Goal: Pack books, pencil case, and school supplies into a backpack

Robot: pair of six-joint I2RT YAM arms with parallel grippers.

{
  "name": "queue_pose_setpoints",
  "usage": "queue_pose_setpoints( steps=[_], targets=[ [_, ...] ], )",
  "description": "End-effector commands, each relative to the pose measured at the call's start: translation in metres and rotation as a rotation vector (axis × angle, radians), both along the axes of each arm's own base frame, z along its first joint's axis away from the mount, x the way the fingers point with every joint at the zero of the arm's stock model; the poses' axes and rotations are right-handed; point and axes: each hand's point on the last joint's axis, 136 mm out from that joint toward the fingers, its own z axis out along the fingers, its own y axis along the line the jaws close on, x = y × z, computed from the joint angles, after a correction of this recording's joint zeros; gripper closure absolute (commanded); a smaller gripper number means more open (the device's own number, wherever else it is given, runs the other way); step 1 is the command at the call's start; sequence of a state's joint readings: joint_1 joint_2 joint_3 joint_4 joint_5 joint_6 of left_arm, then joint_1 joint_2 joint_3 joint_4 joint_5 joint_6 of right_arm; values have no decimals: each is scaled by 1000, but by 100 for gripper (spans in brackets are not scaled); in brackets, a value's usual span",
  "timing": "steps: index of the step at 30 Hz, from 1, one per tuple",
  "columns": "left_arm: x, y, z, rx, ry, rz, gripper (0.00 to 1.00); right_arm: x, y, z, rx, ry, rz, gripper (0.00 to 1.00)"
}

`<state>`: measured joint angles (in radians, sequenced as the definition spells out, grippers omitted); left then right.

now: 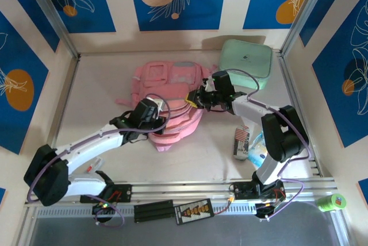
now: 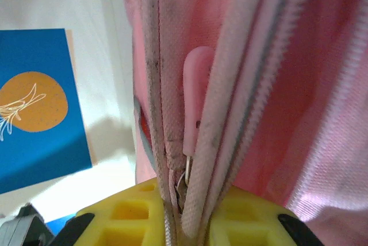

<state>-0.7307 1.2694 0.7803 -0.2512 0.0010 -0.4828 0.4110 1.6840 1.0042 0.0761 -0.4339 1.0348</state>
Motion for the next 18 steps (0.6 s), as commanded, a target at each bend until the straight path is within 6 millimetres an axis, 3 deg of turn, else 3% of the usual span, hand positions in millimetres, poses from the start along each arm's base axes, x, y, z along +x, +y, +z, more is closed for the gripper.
queue_pose_setpoints(
  steps=[1, 4, 9, 15, 18],
  targets=[
    [-4, -45, 31, -120, -36, -144, 100, 16, -15, 9, -45, -95, -56, 77],
    [-2, -56, 32, -122, -25, -167, 100, 9, -27, 9, -62, -68, -106, 64],
    [2, -76, 39, -155, -26, -200, 100, -15, -29, 12, -26, 7, -169, 47],
    [7, -91, 47, -190, -41, -222, 100, -40, -21, 10, -39, 60, -294, 42],
    [8, -93, 49, -195, -45, -226, 100, -43, -14, 6, -50, 75, -314, 41]
  ],
)
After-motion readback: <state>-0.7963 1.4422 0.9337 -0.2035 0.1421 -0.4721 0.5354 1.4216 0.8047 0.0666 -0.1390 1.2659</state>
